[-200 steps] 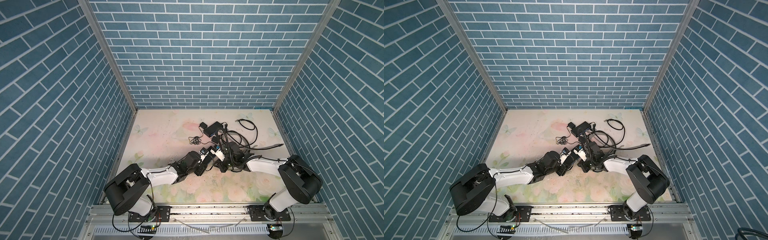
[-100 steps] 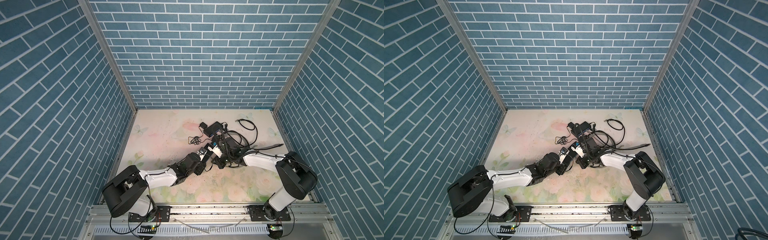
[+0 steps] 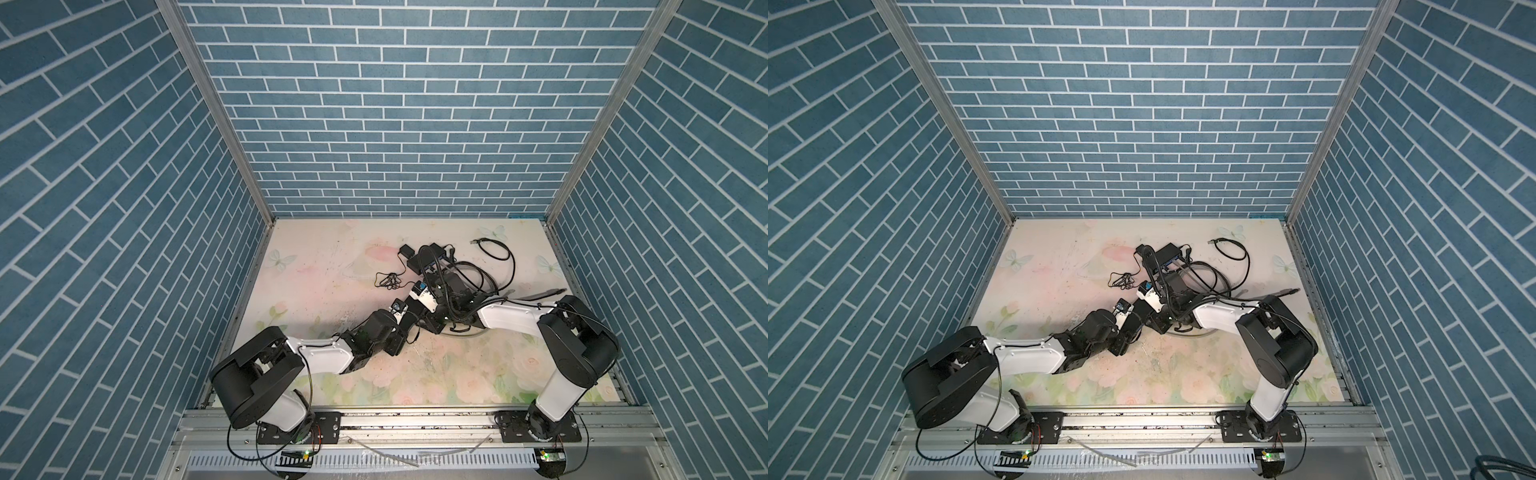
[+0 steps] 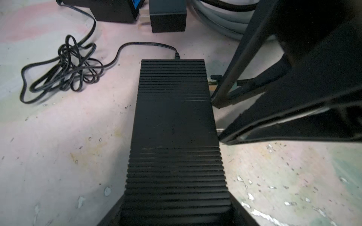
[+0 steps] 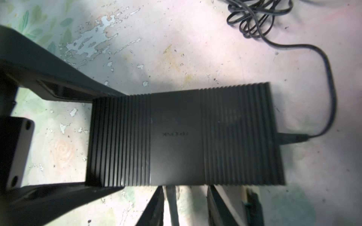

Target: Insert the plug into the switch port

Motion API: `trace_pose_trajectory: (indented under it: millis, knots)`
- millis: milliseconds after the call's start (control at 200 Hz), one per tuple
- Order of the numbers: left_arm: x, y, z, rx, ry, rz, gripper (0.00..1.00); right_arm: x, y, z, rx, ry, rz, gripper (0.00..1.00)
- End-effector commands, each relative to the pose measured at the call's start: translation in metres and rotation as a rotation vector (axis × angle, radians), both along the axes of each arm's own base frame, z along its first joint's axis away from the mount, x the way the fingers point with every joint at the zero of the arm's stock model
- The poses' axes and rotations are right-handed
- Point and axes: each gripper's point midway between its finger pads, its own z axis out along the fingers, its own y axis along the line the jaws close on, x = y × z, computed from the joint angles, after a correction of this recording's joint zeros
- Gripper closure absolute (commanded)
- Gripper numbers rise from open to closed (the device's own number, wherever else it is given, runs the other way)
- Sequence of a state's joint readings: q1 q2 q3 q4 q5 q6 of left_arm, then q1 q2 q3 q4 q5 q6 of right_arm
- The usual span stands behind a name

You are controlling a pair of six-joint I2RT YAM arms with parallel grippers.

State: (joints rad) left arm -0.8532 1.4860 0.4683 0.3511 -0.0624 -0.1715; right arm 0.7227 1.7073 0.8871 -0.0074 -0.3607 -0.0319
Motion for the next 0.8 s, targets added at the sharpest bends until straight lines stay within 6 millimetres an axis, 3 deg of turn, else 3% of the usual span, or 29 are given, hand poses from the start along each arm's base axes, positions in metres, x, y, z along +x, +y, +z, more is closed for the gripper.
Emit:
trace_pose_trajectory:
  millis: [0, 155, 180, 195, 380, 625, 795]
  knots:
    - [-0.012, -0.003, -0.008, -0.013, 0.051, -0.046, 0.47, 0.035, 0.002, 0.047, 0.088, -0.141, -0.062, 0.62]
    - [-0.005, 0.006, -0.007, -0.010, 0.058, 0.008, 0.20, 0.045, -0.023, 0.055, 0.050, -0.157, -0.141, 0.62]
    - [-0.004, 0.007, -0.006, -0.010, 0.054, 0.012, 0.03, 0.046, -0.028, 0.056, 0.046, -0.159, -0.155, 0.61]
    - [-0.004, 0.007, -0.005, -0.011, 0.053, 0.014, 0.01, 0.047, -0.031, 0.057, 0.047, -0.164, -0.163, 0.61]
    - [0.000, 0.012, 0.014, -0.016, 0.012, 0.029, 0.00, 0.071, -0.075, 0.079, 0.012, -0.225, -0.322, 0.61]
    - [0.012, 0.011, 0.060, -0.062, -0.047, 0.019, 0.00, 0.094, -0.145, 0.097, -0.063, -0.292, -0.537, 0.59]
    - [0.037, 0.045, 0.088, -0.051, -0.087, 0.130, 0.00, 0.101, -0.200, 0.096, -0.080, -0.306, -0.680, 0.59]
